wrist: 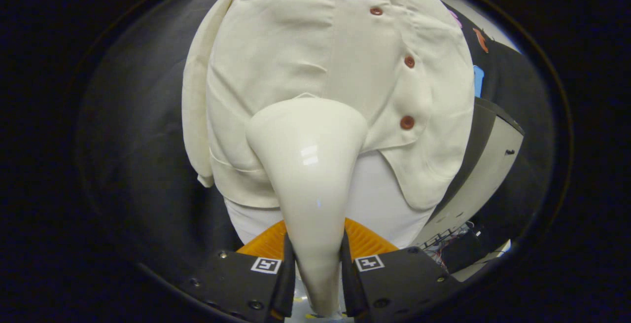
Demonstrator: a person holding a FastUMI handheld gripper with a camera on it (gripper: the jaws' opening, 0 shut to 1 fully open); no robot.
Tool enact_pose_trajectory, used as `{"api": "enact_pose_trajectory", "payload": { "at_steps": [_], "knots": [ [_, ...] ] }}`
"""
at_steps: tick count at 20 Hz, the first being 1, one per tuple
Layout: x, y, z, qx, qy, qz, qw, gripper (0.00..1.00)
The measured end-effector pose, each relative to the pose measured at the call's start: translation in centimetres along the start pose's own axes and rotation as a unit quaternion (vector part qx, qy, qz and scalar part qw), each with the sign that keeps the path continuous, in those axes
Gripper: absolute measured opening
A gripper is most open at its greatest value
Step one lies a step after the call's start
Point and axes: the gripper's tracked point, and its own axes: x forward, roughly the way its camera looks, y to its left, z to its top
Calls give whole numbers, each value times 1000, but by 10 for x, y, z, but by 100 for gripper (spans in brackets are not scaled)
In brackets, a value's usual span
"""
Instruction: Iron the clothes twice with a garment steamer, once on the left side and once on the right side.
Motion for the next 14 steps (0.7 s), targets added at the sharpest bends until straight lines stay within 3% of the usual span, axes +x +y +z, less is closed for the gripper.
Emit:
{"api": "enact_pose_trajectory", "payload": {
  "at_steps": [8,14],
  "knots": [
    [-1,-6,-44,-3,37,12,999,40],
    [-42,-28,-57,5,30,16,999,40]
  ]
}}
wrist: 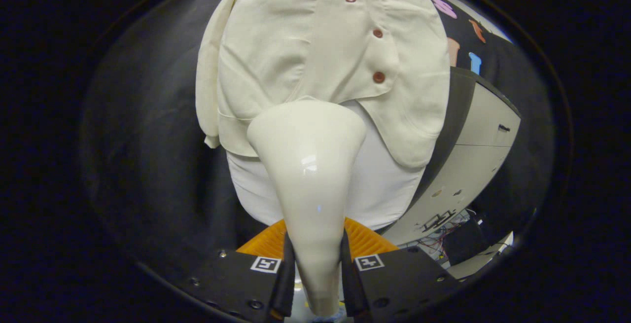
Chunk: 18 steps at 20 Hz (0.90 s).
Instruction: Iron the clothes twice with a garment steamer, once on the left side and once on the right side.
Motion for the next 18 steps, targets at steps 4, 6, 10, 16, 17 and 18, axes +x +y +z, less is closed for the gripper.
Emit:
{"api": "enact_pose_trajectory", "payload": {
  "at_steps": [4,6,10,16,17,18],
  "knots": [
    [-47,-17,1,-14,-10,11,1000,41],
    [-79,-30,11,-22,-27,11,999,40],
    [-135,-54,43,-20,-72,13,997,40],
    [-186,-77,97,-16,-128,25,991,40],
    [-191,-80,106,-13,-136,27,990,40],
    [-197,-83,117,-9,-145,29,989,40]
  ]
}}
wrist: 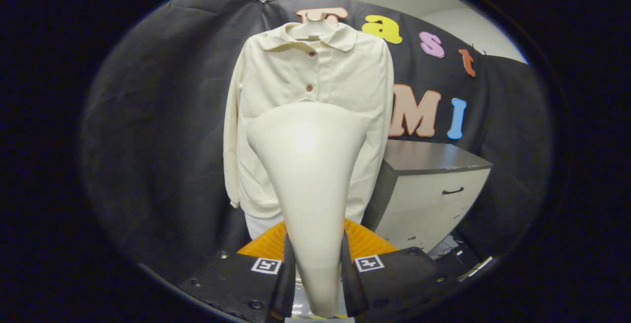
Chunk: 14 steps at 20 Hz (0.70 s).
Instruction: Iron the clothes twice with a garment steamer, once on the left side and once on the right side.
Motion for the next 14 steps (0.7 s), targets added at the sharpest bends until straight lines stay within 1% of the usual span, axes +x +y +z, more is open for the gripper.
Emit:
{"api": "enact_pose_trajectory", "payload": {
  "at_steps": [5,14],
  "knots": [
    [-5,-17,55,21,-42,-3,999,40],
    [1,-66,146,48,-97,-34,994,40]
  ]
}}
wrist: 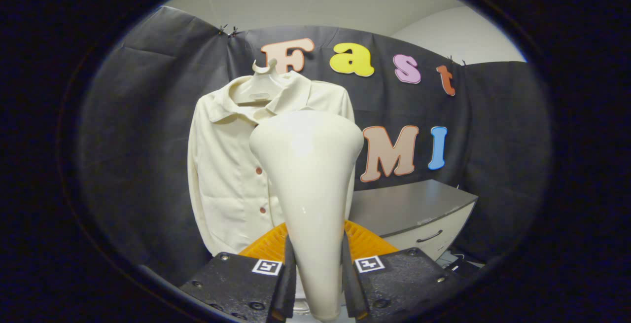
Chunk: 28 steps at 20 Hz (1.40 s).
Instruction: Iron the clothes twice with a garment steamer, once on the left side and once on the right side.
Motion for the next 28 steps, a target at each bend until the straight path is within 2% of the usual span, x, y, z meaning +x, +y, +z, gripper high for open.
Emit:
{"api": "enact_pose_trajectory", "payload": {
  "at_steps": [8,15,22,28],
  "knots": [
    [41,11,44,-7,13,28,1000,40],
    [86,4,79,6,12,-1,1000,40],
    [131,1,41,-16,60,-27,998,40],
    [146,-2,-8,-10,90,-38,995,40]
  ]
}}
